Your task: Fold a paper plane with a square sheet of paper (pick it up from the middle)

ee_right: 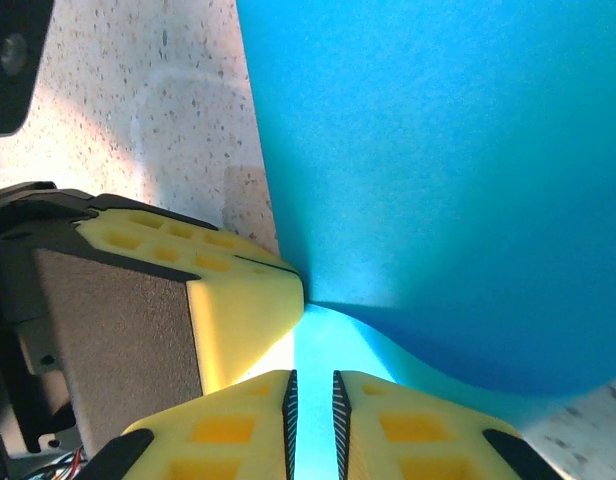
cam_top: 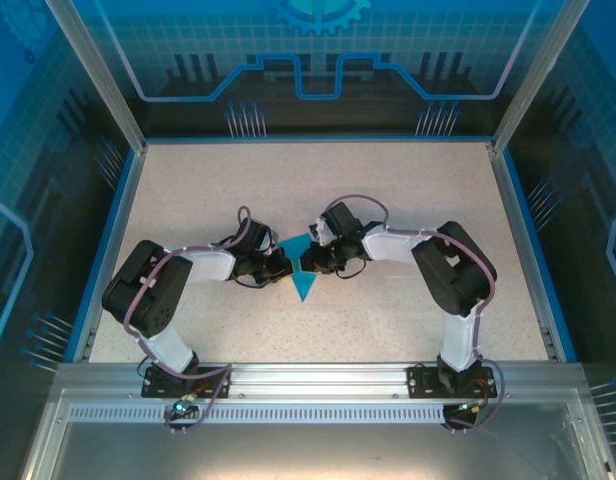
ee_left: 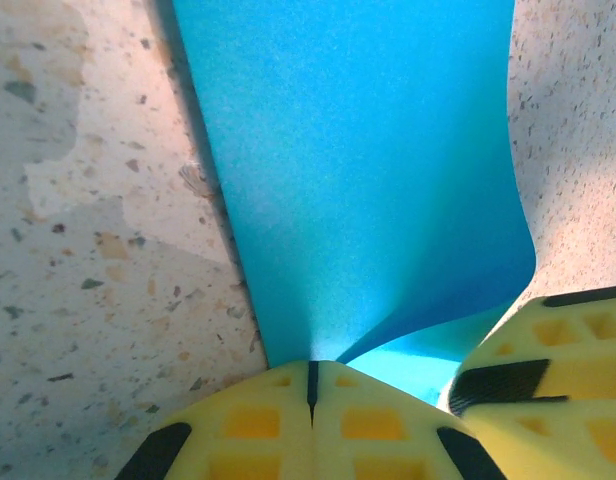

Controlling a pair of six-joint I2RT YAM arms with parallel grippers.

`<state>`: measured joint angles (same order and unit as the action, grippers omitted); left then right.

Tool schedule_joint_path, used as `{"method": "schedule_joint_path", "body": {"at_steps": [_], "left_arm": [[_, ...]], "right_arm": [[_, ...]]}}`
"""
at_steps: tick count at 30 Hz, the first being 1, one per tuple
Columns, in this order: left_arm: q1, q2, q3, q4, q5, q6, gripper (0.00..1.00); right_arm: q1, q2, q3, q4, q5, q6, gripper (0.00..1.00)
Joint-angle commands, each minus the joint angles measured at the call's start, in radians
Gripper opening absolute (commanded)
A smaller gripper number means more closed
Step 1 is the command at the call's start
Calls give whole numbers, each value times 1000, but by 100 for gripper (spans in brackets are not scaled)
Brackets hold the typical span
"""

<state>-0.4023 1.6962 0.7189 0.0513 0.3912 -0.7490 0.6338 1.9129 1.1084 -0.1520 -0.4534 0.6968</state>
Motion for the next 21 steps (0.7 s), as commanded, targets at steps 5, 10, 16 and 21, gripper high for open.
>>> {"method": "schedule_joint_path", "body": {"at_steps": [5, 10, 16, 21], "left_arm": [[-2, -30, -34, -54, -24, 27, 0], [-2, -44, -45, -57, -32, 22, 0], [-2, -59, -52, -53, -42, 21, 0], [-1, -87, -68, -50, -71, 17, 0]], "right_arm": [[-21, -33, -22, -72, 65, -57, 20], [-21, -15, -13, -66, 42, -61, 20], [-20, -1, -6, -48, 5, -65, 20], [-24, -27, -32, -12, -2, -63, 20]]}}
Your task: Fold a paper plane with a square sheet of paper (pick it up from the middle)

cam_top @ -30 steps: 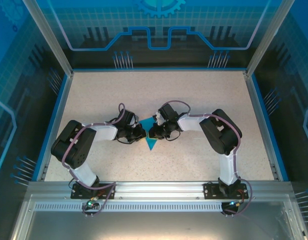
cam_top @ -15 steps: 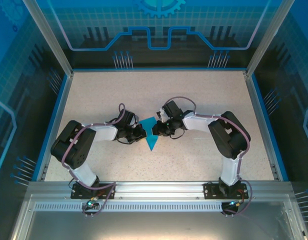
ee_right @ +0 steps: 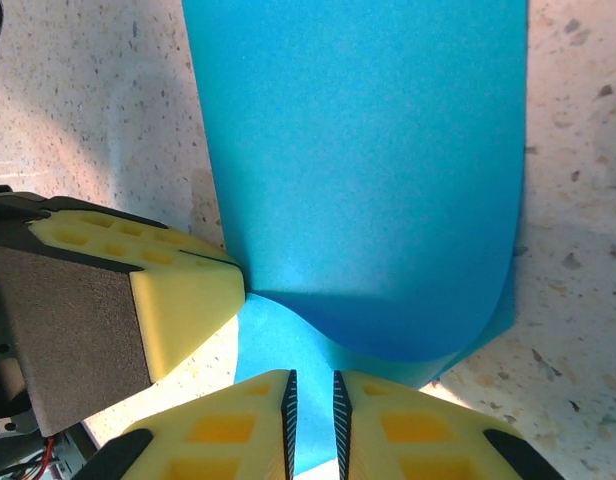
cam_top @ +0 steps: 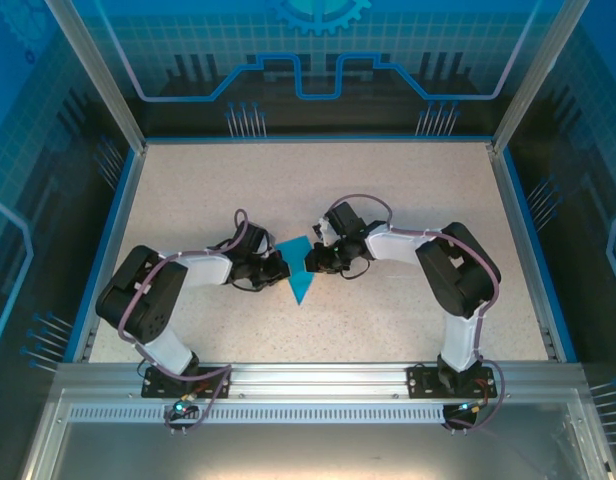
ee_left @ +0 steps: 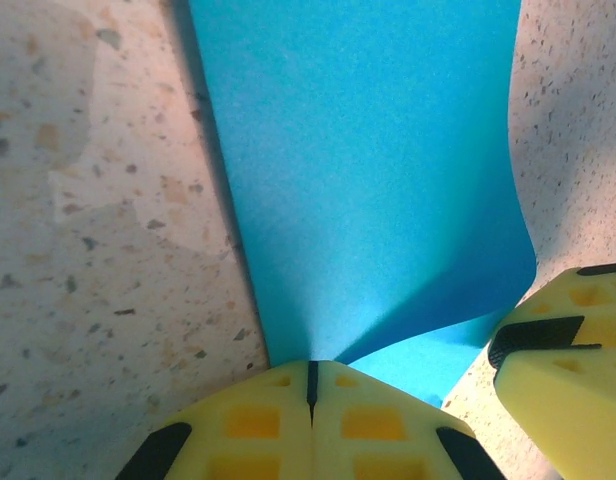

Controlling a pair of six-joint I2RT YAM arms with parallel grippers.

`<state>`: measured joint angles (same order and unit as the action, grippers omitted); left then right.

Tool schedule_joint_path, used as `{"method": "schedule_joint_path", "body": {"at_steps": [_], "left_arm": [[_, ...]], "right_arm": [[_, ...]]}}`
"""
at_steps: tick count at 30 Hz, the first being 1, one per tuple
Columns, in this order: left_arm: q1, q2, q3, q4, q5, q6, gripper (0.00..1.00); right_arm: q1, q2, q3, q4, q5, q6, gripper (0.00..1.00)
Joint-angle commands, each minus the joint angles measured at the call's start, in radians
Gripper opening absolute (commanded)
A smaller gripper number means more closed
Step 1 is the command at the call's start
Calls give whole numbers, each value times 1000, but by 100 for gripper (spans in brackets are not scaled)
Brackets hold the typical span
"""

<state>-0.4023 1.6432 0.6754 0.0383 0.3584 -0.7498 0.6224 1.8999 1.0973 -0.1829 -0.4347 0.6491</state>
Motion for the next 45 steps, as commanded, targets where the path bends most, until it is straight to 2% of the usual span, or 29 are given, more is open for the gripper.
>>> {"method": "schedule_joint_path", "body": {"at_steps": [1, 4, 8, 20, 28, 45], "left_arm": [[-2, -40, -26, -38, -46, 17, 0], [-2, -59, -45, -22, -56, 13, 0], [-2, -70, -55, -14, -64, 14, 0], [-3, -48, -42, -17, -68, 13, 0], [-1, -49, -43, -22, -80, 8, 0], [-1, -61, -45, -22, -102, 11, 0]], "right_arm": [[-13, -29, -30, 27, -12, -18, 21], [-18, -79, -57, 22, 49, -26, 22], [-18, -92, -64, -29, 157, -45, 32], [-3, 16, 33, -38, 49, -95, 34], [3, 58, 56, -59, 34, -110, 36], [36, 105, 78, -159, 215, -138, 38]]}}
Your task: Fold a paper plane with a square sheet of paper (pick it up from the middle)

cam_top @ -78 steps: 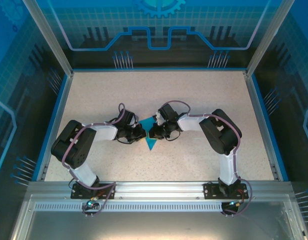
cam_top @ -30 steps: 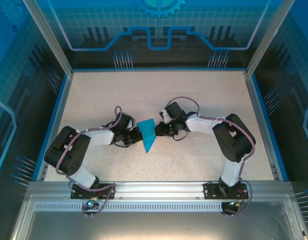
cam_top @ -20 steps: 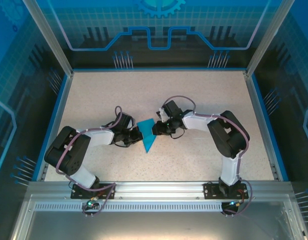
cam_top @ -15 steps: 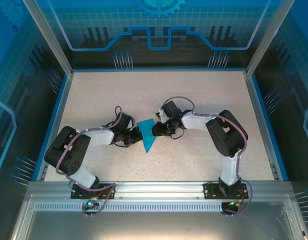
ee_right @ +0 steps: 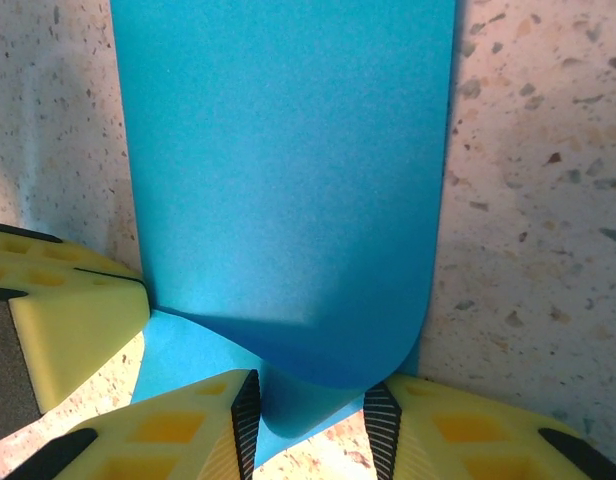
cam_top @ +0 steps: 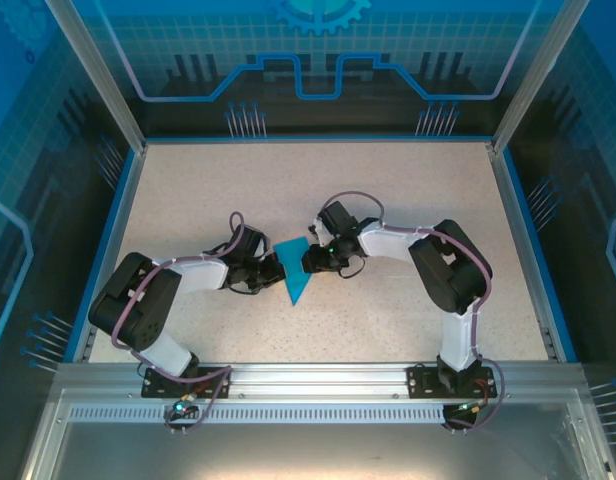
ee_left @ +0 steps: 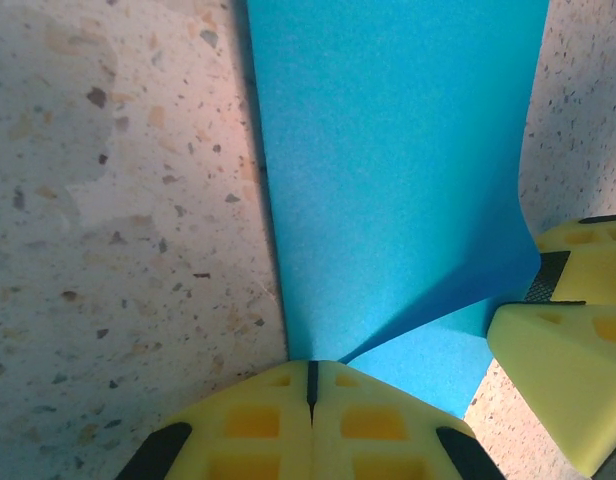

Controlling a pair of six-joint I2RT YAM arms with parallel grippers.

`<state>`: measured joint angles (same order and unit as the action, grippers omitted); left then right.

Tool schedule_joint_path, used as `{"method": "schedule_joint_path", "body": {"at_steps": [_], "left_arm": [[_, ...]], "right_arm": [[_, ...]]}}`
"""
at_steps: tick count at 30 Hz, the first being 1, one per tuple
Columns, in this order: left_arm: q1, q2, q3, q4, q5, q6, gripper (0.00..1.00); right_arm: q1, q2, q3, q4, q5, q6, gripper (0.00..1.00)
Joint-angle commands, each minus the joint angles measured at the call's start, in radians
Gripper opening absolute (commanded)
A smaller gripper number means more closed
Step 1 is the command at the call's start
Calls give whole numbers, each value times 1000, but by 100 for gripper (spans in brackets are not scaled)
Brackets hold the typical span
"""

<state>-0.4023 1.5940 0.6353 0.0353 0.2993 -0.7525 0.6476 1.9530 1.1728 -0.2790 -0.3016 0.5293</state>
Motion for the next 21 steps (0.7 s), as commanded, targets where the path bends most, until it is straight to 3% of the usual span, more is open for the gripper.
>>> {"method": "schedule_joint_path", "body": {"at_steps": [1, 9, 15, 21], "left_arm": [[-1, -12, -4, -20, -45, 14, 0], [-2, 0, 4, -23, -51, 19, 0], [-1, 31, 7, -60, -50, 27, 0], [-3, 49, 9, -68, -55, 25, 0]], "right_arm": [[13, 54, 4, -66, 90, -18, 38], [14, 45, 8, -80, 89, -14, 38], [12, -87, 3, -31, -6, 6, 40], [29, -218, -129, 115, -131, 31, 39]]}}
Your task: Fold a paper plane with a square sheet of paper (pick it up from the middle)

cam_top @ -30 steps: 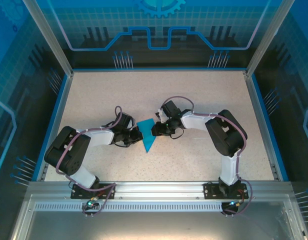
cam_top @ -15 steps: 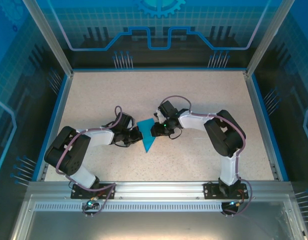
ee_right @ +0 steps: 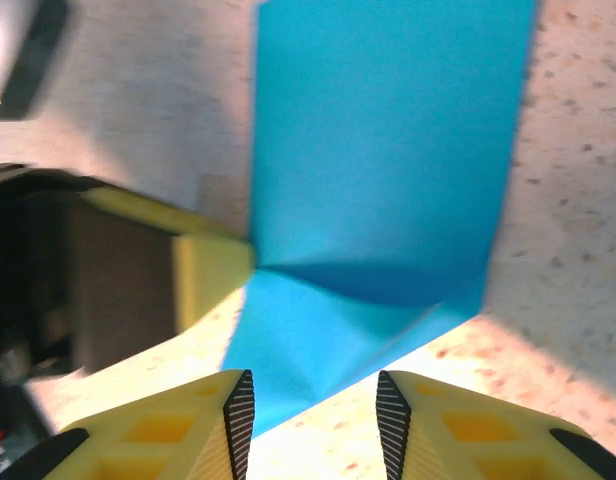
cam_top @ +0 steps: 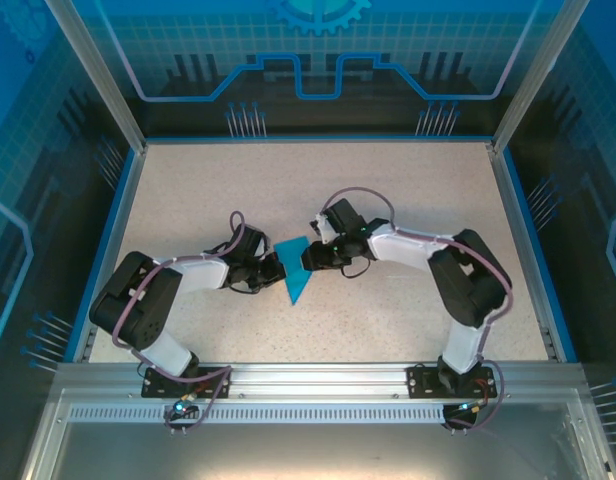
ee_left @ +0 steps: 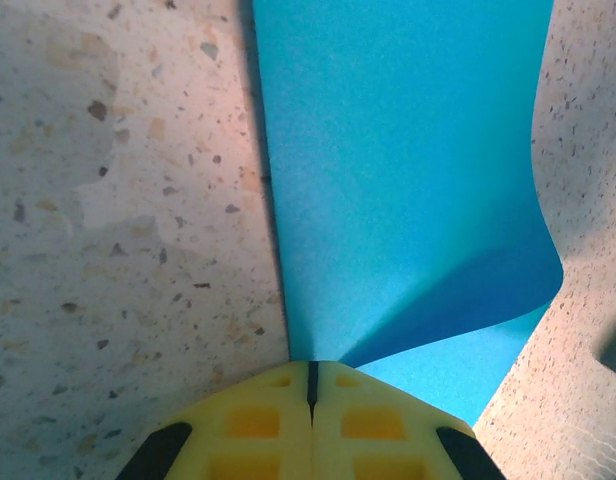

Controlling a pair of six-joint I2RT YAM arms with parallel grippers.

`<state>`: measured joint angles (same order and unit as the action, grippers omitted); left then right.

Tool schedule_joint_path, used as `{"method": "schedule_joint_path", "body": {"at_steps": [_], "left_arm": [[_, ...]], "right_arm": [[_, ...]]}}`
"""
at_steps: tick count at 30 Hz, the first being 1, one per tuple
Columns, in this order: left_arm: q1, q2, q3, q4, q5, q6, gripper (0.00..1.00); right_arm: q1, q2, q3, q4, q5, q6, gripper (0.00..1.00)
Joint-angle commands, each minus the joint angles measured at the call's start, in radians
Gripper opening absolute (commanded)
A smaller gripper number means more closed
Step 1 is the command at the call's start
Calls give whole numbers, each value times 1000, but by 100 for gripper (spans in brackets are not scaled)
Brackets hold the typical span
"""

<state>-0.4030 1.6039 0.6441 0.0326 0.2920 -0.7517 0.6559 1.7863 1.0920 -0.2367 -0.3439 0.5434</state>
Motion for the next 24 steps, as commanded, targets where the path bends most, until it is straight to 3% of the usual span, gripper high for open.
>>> {"method": "schedule_joint_path", "body": {"at_steps": [1, 9, 24], "left_arm": [[-2, 42, 2, -68, -50, 25, 0], [-5, 51, 2, -69, -60, 21, 0], [-6, 45, 14, -90, -76, 29, 0]], "right_arm": [[34, -55, -62, 86, -108, 17, 36], [130, 14, -110, 191, -201, 58, 16], [128, 102, -169, 322, -209, 60, 15]]}}
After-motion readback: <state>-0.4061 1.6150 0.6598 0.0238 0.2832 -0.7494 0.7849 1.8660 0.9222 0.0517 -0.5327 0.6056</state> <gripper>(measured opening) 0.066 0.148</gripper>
